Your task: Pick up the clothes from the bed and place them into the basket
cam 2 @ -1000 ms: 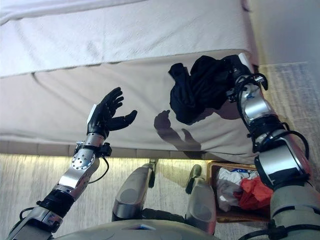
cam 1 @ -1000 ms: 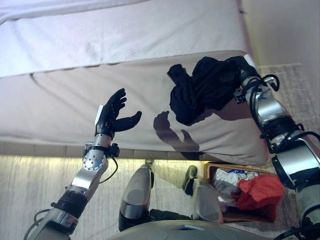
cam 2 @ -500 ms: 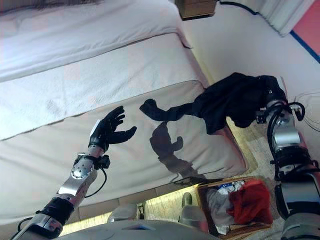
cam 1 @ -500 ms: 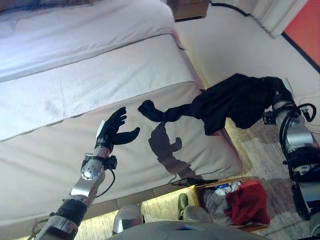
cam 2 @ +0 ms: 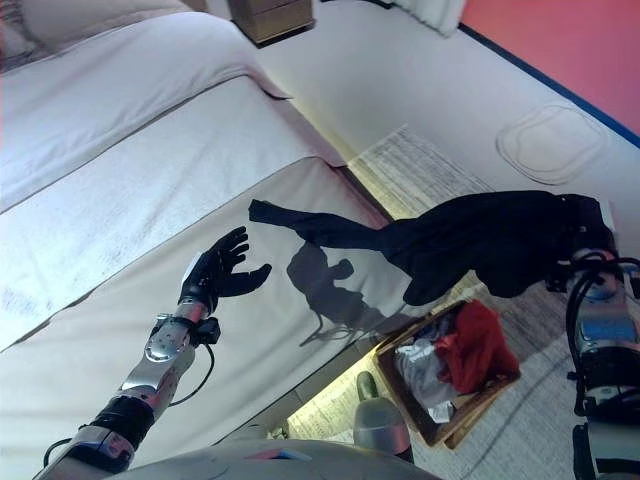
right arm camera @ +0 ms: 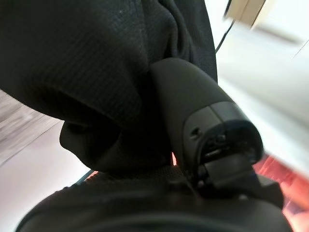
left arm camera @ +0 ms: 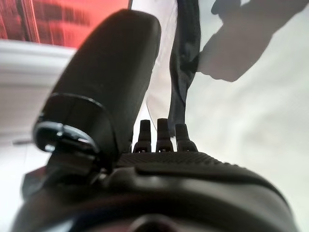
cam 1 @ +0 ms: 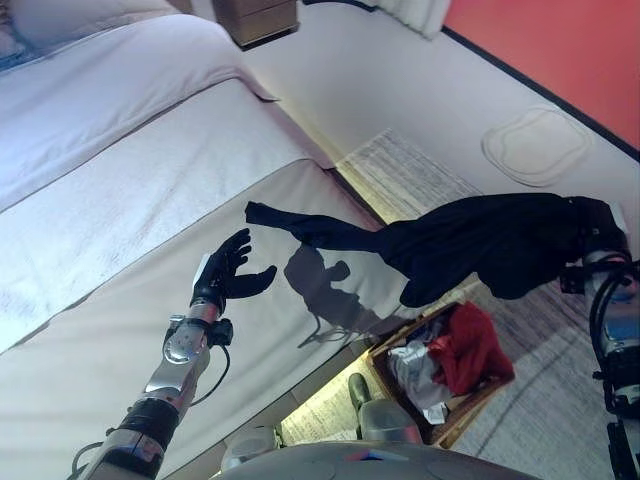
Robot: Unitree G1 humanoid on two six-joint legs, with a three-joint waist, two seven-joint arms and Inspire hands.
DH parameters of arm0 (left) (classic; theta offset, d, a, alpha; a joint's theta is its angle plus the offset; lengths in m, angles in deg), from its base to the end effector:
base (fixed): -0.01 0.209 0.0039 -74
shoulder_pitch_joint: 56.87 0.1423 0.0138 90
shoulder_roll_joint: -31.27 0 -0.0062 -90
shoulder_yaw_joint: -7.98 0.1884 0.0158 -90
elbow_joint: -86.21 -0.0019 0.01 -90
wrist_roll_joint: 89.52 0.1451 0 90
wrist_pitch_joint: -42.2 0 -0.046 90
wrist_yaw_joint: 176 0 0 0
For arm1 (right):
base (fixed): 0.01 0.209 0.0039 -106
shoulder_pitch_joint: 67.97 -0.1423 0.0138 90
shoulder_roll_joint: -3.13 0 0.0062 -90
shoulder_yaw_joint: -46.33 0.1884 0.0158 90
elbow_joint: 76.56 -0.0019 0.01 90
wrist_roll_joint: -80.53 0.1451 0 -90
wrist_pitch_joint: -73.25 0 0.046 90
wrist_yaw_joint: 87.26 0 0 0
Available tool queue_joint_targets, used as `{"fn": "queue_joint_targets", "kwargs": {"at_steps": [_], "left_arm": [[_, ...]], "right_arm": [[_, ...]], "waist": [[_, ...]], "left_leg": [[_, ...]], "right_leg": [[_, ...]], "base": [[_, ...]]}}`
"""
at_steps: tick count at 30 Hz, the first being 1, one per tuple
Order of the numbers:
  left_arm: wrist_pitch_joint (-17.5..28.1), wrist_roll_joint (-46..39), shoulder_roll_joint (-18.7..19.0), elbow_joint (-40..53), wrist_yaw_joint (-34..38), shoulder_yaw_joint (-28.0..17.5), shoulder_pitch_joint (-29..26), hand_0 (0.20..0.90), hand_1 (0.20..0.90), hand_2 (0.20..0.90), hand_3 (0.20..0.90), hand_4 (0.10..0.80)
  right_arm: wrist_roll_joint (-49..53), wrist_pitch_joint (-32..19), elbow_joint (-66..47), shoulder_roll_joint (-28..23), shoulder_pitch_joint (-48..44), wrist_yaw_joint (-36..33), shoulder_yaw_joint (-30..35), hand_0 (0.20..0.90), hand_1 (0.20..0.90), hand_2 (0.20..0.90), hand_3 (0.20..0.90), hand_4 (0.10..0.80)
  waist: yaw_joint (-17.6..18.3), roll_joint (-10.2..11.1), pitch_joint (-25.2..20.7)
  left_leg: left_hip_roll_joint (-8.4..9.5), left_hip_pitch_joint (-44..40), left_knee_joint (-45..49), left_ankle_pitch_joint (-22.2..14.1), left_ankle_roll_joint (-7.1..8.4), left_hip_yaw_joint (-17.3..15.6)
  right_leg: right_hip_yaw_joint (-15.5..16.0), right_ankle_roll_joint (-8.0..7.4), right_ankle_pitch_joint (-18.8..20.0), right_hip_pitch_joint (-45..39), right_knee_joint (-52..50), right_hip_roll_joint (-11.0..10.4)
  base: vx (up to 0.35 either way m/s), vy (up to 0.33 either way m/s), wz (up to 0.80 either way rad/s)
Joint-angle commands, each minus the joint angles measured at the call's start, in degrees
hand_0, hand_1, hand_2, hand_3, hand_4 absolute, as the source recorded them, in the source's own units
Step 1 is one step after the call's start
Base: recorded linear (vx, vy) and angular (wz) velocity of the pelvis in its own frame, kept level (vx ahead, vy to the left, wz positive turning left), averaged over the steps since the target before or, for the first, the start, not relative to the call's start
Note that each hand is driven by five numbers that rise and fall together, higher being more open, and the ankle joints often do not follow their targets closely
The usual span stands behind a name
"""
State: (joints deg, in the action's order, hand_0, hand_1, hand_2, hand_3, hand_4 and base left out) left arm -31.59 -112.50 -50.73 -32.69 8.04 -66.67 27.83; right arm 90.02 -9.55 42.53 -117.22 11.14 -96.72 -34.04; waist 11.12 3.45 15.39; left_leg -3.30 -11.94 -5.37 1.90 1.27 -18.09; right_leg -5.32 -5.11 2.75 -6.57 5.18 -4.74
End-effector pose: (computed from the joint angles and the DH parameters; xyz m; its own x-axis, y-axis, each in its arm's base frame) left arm 0.2081 0.2165 -0.0167 0.9823 0.0052 -0.1875 0.0117 0.9960 0.0889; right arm 0.2203 -0.3688 0.0934 0.8076 -0.5843 -0.0799 0.4464 0.6942 -0.5647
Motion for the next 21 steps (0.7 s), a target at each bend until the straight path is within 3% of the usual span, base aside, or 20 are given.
{"fn": "queue_joint_targets", "kwargs": {"at_steps": [1,13,21], "left_arm": [[4.58,1.54,-1.41,-0.75,-0.27,-0.06,-1.68,0.9,0.9,0.9,0.9,0.8],[3.2,1.61,-1.4,-1.14,1.09,0.09,-2.57,0.9,0.9,0.9,0.9,0.8],[1.87,2.18,-1.62,0.0,0.83,0.2,-3.88,0.9,0.9,0.9,0.9,0.8]], "right_arm": [[0.12,-9.22,-2.86,-9.14,1.78,-4.06,4.53,0.3,0.3,0.3,0.2,0.1],[0.93,-11.45,-5.81,-6.04,11.45,-3.92,13.51,0.3,0.3,0.3,0.2,0.1],[-0.35,-10.19,-5.68,-4.07,10.05,1.57,9.47,0.3,0.3,0.3,0.2,0.1]], "waist": [[1.41,0.05,-10.49],[6.24,-1.47,-10.52],[6.53,-1.87,-10.1]], "left_leg": [[-0.92,-0.19,0.87,-8.24,-1.2,-0.12],[-0.8,-0.77,1.13,-8.75,-1.08,-3.3],[-0.55,-0.17,2.23,-9.01,-1.17,-3.88]], "right_leg": [[-2.21,-1.01,1.6,5.19,-1.3,2.28],[-4.29,-1.32,1.53,6.41,-2.14,3.37],[-4.11,-1.54,1.99,7.45,-2.6,3.07]], "base": [[-0.022,0.009,-0.23],[-0.019,0.012,-0.17],[-0.023,-0.002,-0.08]]}}
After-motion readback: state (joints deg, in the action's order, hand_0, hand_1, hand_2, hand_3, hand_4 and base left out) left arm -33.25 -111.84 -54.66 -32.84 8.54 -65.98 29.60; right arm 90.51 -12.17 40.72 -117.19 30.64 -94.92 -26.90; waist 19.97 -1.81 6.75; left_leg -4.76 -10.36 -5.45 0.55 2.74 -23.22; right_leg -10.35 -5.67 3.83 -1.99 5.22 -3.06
